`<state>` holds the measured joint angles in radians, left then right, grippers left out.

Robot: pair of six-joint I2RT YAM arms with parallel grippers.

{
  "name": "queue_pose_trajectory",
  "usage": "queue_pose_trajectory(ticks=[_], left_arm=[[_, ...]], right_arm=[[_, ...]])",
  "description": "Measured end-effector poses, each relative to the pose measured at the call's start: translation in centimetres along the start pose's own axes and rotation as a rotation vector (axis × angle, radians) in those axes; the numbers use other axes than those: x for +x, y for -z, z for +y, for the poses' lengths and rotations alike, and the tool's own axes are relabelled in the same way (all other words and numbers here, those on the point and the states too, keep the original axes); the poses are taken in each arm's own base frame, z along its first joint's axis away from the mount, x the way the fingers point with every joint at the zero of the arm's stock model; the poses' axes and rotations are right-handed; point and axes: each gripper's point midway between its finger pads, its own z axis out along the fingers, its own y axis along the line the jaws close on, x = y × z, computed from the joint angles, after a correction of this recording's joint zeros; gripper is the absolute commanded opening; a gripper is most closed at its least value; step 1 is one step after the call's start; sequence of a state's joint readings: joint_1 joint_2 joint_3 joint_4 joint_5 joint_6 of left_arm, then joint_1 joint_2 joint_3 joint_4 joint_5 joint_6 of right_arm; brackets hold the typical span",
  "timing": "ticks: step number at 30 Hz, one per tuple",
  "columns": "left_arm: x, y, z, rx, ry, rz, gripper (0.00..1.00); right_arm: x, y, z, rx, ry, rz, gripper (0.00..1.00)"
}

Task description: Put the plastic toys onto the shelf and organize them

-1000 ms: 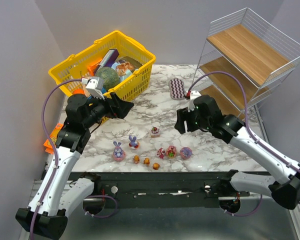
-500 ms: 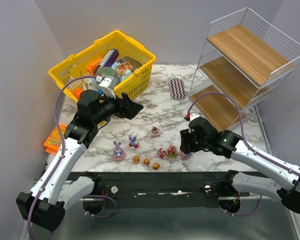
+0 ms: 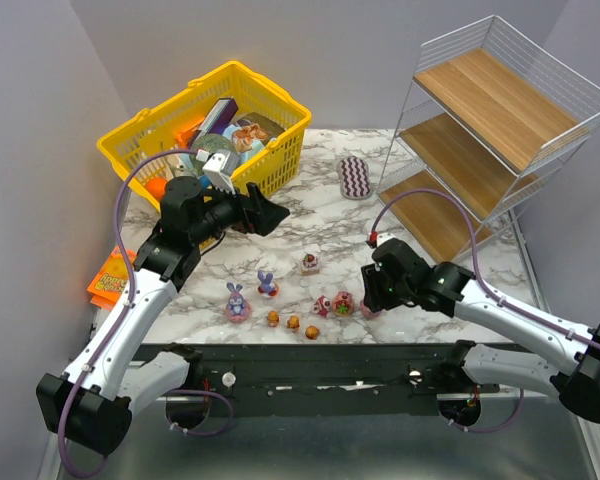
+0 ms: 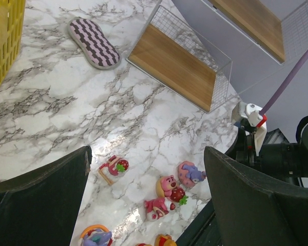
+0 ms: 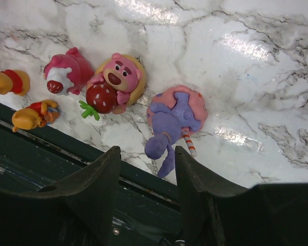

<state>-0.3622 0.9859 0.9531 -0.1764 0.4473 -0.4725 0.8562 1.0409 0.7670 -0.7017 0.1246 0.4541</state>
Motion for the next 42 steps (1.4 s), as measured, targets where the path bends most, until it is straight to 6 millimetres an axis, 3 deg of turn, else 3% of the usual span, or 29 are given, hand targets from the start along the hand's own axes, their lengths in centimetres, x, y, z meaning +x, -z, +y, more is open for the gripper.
queue_pose_trajectory(ticks=[8, 9, 12, 18, 22, 27, 33, 37, 42], left_arm=[[-0.1, -0.3, -0.1, 0.011, 0.005, -0.001, 0.99], [0.0, -0.3, -0.2, 0.013, 0.005, 0.0, 0.99], [0.1, -0.4, -0.3, 0.022, 0.008, 0.007, 0.99], [0.1, -0.5, -0.7, 0.044, 0.008, 0.007, 0.99], [0.1, -0.5, -1.6, 0.084, 0.002, 0.012, 0.99], [0.2, -0.4, -3.0, 0.157, -0.014, 0.021, 0.99], [0.5, -0.3, -4.0, 0.207, -0.042, 0.035, 0.99], [0.1, -0.2, -4.2, 0.212, -0.061, 0.032, 0.99], [-0.2, 0.2, -4.5, 0.217, -0.086, 0.024, 0.99]], right_arm=[[1.4, -1.8, -0.8, 0.043, 0.008, 0.049, 0.28], [1.3, -1.9, -0.8, 0.047, 0.007, 0.047, 0.16], [0.9, -2.2, -1.0, 0.065, 0.009, 0.033, 0.01], [-0.5, -1.9, -1.3, 0.102, 0.011, 0.008, 0.01], [-2.1, -0.4, -1.2, 0.12, 0.022, -0.01, 0.01], [-7.7, 4.1, -0.1, 0.109, 0.061, -0.127, 0.01], [-15.6, 12.3, 0.8, 0.104, 0.161, -0.338, 0.01], [-21.7, 18.3, 0.5, 0.178, 0.259, -0.504, 0.01], [-27.1, 23.8, -1.1, 0.312, 0.367, -0.641, 0.01]])
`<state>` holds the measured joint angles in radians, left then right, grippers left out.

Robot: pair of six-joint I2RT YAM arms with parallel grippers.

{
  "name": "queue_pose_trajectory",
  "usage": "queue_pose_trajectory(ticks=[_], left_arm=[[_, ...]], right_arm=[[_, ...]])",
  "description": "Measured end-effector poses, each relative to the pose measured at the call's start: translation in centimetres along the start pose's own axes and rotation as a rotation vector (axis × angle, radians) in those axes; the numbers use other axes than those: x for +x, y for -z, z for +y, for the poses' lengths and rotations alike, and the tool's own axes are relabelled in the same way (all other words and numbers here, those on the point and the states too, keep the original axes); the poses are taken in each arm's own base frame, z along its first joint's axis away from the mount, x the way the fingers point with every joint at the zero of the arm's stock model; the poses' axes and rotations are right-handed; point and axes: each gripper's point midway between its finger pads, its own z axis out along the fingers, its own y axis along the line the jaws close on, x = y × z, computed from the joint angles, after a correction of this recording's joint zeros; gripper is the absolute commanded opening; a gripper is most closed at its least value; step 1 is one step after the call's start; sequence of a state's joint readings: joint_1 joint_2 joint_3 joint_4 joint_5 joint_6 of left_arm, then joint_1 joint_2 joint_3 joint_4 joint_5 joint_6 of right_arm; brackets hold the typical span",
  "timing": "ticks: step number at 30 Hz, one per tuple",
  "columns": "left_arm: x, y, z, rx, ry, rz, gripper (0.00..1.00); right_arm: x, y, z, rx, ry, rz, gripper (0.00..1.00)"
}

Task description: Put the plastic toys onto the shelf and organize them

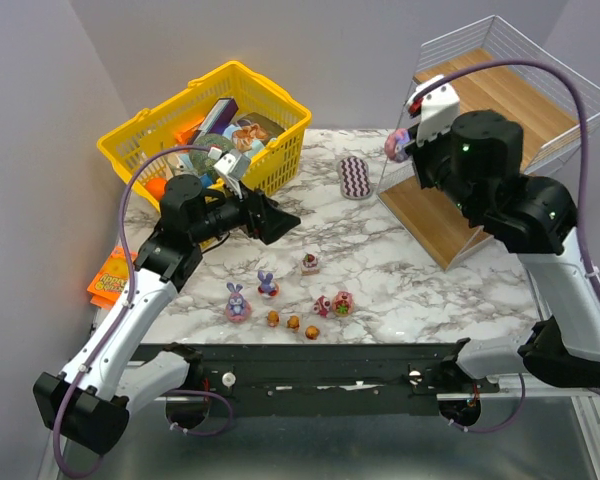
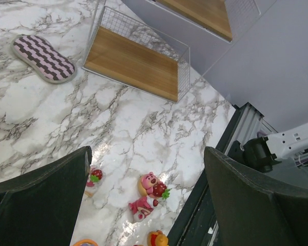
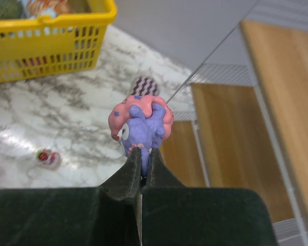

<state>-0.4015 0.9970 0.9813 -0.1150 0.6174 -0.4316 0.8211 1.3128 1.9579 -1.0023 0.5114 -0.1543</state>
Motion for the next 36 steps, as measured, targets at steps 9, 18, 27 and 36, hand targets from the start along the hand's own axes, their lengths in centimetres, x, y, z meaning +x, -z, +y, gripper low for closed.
queue_pose_trajectory(ticks=[9, 18, 27, 36], left_arm=[[-0.6, 1.3, -1.1, 0.01, -0.043, -0.026, 0.99], [0.3, 1.6, -1.0, 0.007, -0.038, -0.019, 0.99], [-2.9, -0.4, -2.6, 0.075, -0.09, -0.077, 0.99], [-14.2, -4.4, -13.6, 0.351, -0.466, -0.238, 0.99]], right_arm=[[-7.5, 4.3, -8.8, 0.224, 0.178, -0.225, 0.01], [-10.8, 10.1, -13.9, 0.379, 0.203, -0.346, 0.01], [-8.6, 9.3, -12.8, 0.312, 0.154, -0.28, 0.01], [-3.9, 5.1, -2.8, -0.141, 0.009, -0.144, 0.01]])
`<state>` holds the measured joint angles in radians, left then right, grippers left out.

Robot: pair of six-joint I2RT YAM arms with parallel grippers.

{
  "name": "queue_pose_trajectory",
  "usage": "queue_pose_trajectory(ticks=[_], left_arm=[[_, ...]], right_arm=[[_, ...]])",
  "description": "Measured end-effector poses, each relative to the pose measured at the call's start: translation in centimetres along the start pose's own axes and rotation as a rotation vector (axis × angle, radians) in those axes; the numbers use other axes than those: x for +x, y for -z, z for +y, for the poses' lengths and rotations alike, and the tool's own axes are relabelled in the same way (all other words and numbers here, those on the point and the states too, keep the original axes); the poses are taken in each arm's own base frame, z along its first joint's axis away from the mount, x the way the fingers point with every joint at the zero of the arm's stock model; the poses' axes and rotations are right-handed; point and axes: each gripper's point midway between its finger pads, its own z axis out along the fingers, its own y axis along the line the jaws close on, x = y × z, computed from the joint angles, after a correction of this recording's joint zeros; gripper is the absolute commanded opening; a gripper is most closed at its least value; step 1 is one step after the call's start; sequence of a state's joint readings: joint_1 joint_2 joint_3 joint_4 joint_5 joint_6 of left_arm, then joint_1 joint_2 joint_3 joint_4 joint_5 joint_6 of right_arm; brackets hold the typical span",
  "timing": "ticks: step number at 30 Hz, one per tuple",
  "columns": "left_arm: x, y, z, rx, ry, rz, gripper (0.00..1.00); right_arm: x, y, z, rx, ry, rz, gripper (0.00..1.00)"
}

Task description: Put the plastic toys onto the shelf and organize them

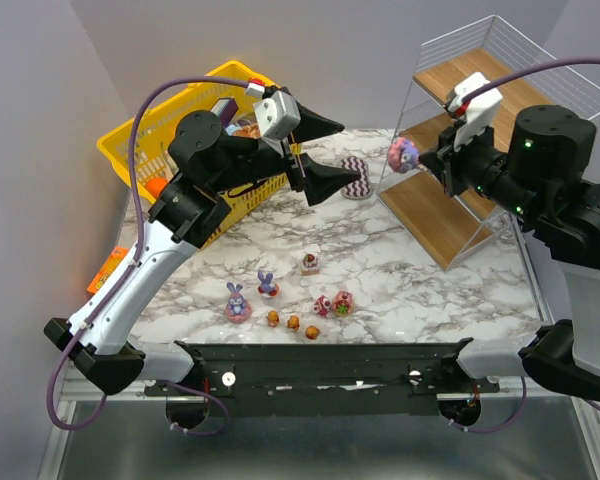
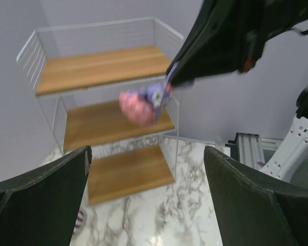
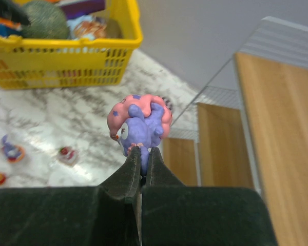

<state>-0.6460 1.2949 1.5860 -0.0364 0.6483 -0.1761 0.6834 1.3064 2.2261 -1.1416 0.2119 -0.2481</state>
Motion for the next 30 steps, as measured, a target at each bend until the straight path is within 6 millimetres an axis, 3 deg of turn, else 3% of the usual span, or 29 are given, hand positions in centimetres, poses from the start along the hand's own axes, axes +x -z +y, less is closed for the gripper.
queue_pose_trajectory(ticks=[3, 6, 11, 14, 19, 22, 30], left_arm=[[-2.2, -1.0, -1.8, 0.073, -0.116, -0.015, 0.99], [-2.0, -1.3, -3.2, 0.131, -0.18, 0.011, 0.99], [1.6, -2.7, -4.8, 0.221, -0.204, 0.12, 0.99], [5.5, -4.0, -5.8, 0.269, -0.183, 0.236, 0.99], [8.6, -4.6, -6.3, 0.28, -0.194, 0.334, 0.94], [8.7, -4.3, -6.5, 0.279, -0.215, 0.351, 0.89], [7.8, -4.0, -6.2, 0.251, -0.266, 0.365, 0.96]], right_arm=[[1.8, -0.7, 2.5, -0.104, -0.062, 0.064, 0.01], [2.3, -0.2, 4.4, -0.194, -0.126, 0.083, 0.01], [1.6, 1.7, 6.7, -0.324, -0.203, 0.057, 0.01], [1.3, 2.5, 7.8, -0.392, -0.236, 0.054, 0.01], [1.8, 3.1, 9.2, -0.463, -0.261, 0.085, 0.01], [2.3, 3.2, 9.6, -0.482, -0.265, 0.107, 0.01], [3.3, 2.6, 9.9, -0.486, -0.264, 0.156, 0.01]])
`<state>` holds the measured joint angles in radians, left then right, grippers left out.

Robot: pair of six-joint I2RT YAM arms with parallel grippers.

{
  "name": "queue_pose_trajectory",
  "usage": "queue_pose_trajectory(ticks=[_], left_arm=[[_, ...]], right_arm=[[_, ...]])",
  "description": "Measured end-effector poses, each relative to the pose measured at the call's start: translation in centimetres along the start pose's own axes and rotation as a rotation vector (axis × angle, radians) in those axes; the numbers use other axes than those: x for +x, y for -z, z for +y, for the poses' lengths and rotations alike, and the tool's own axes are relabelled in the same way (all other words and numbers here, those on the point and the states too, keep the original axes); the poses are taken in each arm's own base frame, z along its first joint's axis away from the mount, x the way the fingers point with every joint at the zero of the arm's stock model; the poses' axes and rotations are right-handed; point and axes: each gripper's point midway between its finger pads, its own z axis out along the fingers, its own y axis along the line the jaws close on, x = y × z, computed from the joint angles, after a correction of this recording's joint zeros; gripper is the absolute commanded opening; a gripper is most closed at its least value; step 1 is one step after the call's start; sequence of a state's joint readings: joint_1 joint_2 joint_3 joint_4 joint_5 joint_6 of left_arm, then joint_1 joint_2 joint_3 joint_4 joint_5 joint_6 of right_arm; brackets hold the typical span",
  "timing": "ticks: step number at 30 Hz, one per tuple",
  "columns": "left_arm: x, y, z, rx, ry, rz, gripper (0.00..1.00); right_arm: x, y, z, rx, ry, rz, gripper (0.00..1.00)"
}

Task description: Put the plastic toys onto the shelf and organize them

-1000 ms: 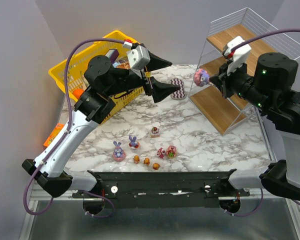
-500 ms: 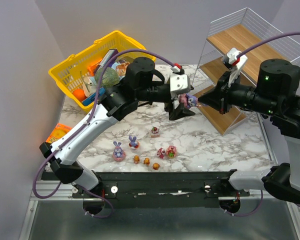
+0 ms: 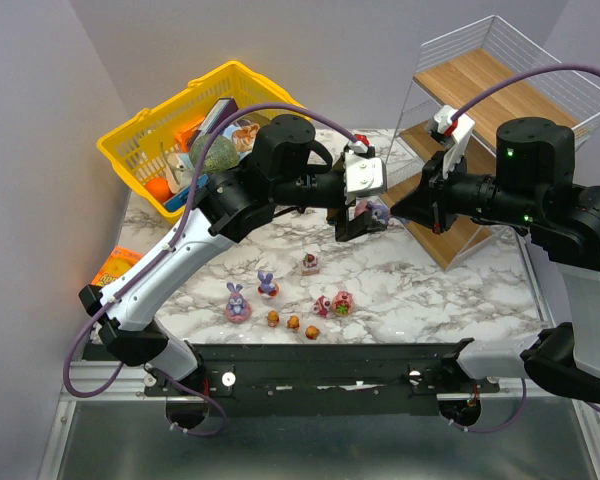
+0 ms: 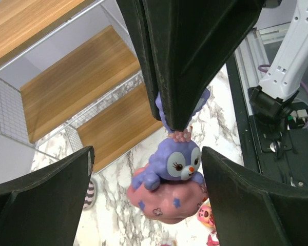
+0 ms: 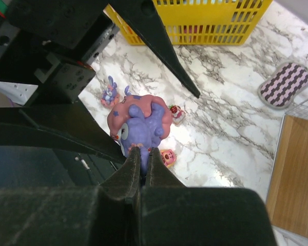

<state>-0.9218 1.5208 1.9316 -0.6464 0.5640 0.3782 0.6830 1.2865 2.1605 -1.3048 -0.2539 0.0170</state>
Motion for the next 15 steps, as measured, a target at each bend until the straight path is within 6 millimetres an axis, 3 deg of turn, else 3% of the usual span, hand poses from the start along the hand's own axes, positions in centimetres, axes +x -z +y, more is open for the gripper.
queue_pose_trajectory(ticks=[4, 10, 13, 14, 15], left_arm=[[0.3, -0.1, 0.0, -0.001, 0.005, 0.02, 0.88], [1.3, -1.1, -0.6, 0.031, 0.017, 0.056, 0.69], [2.0, -1.7, -1.0, 0.051, 0.035, 0.082, 0.47], [2.1, -1.9, -1.2, 0.061, 0.036, 0.088, 0.34], [2.2, -2.0, -1.4, 0.068, 0.039, 0.094, 0.27]], right_arm=[[0.9, -0.6, -0.2, 0.001, -0.009, 0.042, 0.01], [1.3, -0.7, -0.4, 0.004, 0.009, 0.058, 0.01], [1.3, -0.7, -0.5, 0.004, 0.017, 0.059, 0.01], [1.3, -0.7, -0.5, 0.008, 0.02, 0.058, 0.01], [1.3, -0.7, -0.6, 0.01, 0.022, 0.058, 0.01]])
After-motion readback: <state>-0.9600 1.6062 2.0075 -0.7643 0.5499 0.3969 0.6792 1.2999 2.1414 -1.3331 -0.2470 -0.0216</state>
